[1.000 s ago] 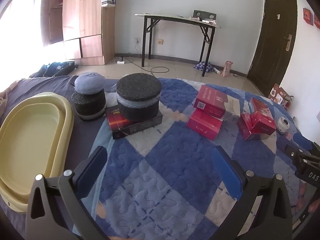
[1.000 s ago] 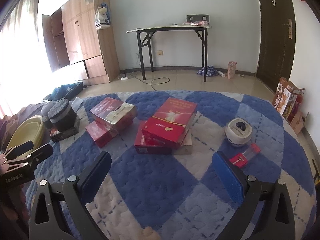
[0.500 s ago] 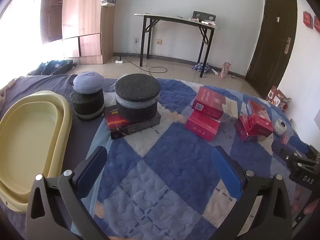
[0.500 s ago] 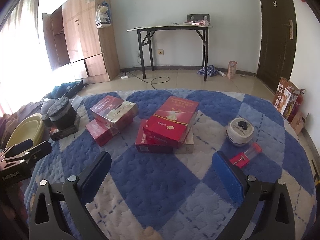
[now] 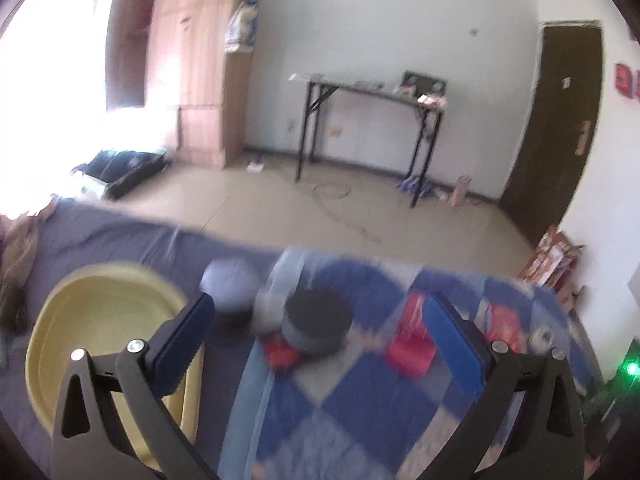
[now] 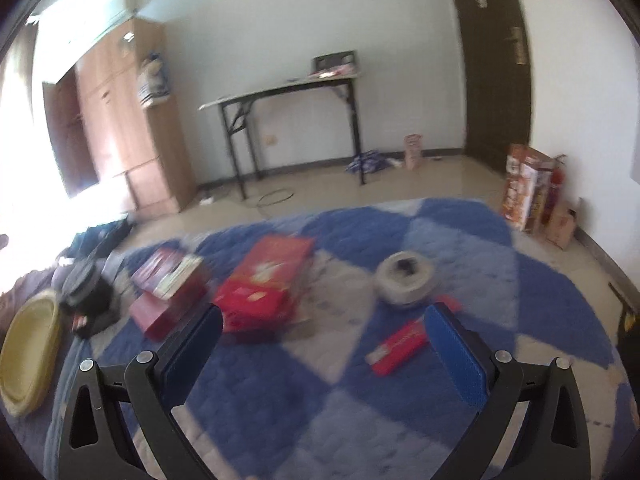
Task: Organize rigid objects
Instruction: 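Grasp the black round foam cylinder with the left tool while the right tool grasps the red lighter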
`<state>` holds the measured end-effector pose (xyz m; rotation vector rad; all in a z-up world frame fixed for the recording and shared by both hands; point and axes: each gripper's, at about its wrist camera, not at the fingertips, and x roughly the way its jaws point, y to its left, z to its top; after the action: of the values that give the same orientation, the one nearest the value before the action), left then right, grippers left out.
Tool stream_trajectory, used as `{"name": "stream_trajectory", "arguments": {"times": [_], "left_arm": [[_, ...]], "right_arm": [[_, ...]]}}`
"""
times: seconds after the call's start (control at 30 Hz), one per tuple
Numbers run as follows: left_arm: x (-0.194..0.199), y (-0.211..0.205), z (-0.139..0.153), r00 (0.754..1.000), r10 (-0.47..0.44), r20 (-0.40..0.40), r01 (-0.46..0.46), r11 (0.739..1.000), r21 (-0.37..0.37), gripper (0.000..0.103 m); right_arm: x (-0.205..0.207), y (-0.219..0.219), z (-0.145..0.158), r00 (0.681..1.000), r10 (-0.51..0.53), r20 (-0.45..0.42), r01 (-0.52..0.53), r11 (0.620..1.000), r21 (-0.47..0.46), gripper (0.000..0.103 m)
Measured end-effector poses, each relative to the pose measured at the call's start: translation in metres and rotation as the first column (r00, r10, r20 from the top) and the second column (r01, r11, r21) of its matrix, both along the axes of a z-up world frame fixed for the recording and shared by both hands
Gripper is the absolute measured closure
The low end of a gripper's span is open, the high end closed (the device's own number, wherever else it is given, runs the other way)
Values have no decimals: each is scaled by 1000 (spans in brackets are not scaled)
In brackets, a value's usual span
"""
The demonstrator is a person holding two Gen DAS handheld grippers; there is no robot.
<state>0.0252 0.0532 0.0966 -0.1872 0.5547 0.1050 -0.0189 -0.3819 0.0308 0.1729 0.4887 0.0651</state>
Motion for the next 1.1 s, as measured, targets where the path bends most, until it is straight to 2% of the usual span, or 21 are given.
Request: {"name": "stream_trajectory", "arguments": {"times": [0.07, 0.13, 0.2, 0.23, 0.27, 0.33, 0.4, 0.47, 0.53, 0.6, 0.63, 0.67, 0.73, 0.83, 0.9, 0.97, 1.1], "left_arm": [[8, 6, -4, 1000, -21, 7, 21, 1000, -10, 0], [18, 14, -25, 999, -43, -13, 42, 998, -39, 0], [35, 19, -40, 993, -63, -96, 62, 998, -14, 0], [37, 22, -45, 993, -56, -101, 57, 998, 3, 0], [36, 26, -47, 996, -55, -72, 55, 998, 0, 0], [36, 34, -49, 997, -58, -58, 55, 997, -52, 0], [37, 40, -54, 995, -73, -68, 67, 993, -94, 0], [39, 41, -60, 995, -67, -77, 60, 994, -89, 0], [44, 40, -64, 994, -47, -99, 40, 997, -67, 0], [48, 40, -69, 993, -43, -106, 35, 997, -70, 0], [49, 41, -70, 993, -43, -107, 35, 996, -79, 0], [49, 42, -70, 993, -44, -106, 34, 995, -89, 0], [48, 43, -70, 994, -49, -95, 39, 994, -105, 0], [47, 43, -70, 992, -75, -97, 64, 992, -107, 0], [45, 42, -68, 992, -81, -92, 72, 992, -99, 0], [44, 42, -67, 993, -78, -86, 69, 993, -100, 0], [46, 40, -68, 992, -87, -95, 77, 991, -106, 0]], "right_arm": [[0, -15, -1, 999, -39, -5, 39, 998, 51, 0], [6, -21, -4, 998, -44, -33, 46, 996, 71, 0], [16, -15, -8, 996, 22, -88, -18, 999, 41, 0], [19, -9, -9, 994, 52, -101, -50, 998, 28, 0], [21, -3, -8, 992, 77, -98, -75, 997, 26, 0], [22, 2, -3, 990, 128, -62, -127, 992, 23, 0], [26, -6, 2, 985, 148, -86, -146, 989, 24, 0], [30, -23, 12, 981, 164, -100, -164, 986, 8, 0], [32, -45, 19, 991, 111, -68, -115, 992, -51, 0], [42, -74, 17, 992, -46, -118, 35, 995, -93, 0], [45, -83, 13, 986, -84, -145, 69, 992, -104, 0], [46, -87, 9, 985, -77, -153, 63, 993, -96, 0], [41, -85, -1, 995, 21, -100, -28, 997, -70, 0], [45, -66, -16, 980, 170, -105, -186, 967, -175, 0], [46, -61, -26, 972, 204, -117, -225, 949, -220, 0], [51, -63, -34, 959, 241, -148, -268, 941, -207, 0], [67, -67, -42, 946, 246, -211, -286, 941, -183, 0]]}}
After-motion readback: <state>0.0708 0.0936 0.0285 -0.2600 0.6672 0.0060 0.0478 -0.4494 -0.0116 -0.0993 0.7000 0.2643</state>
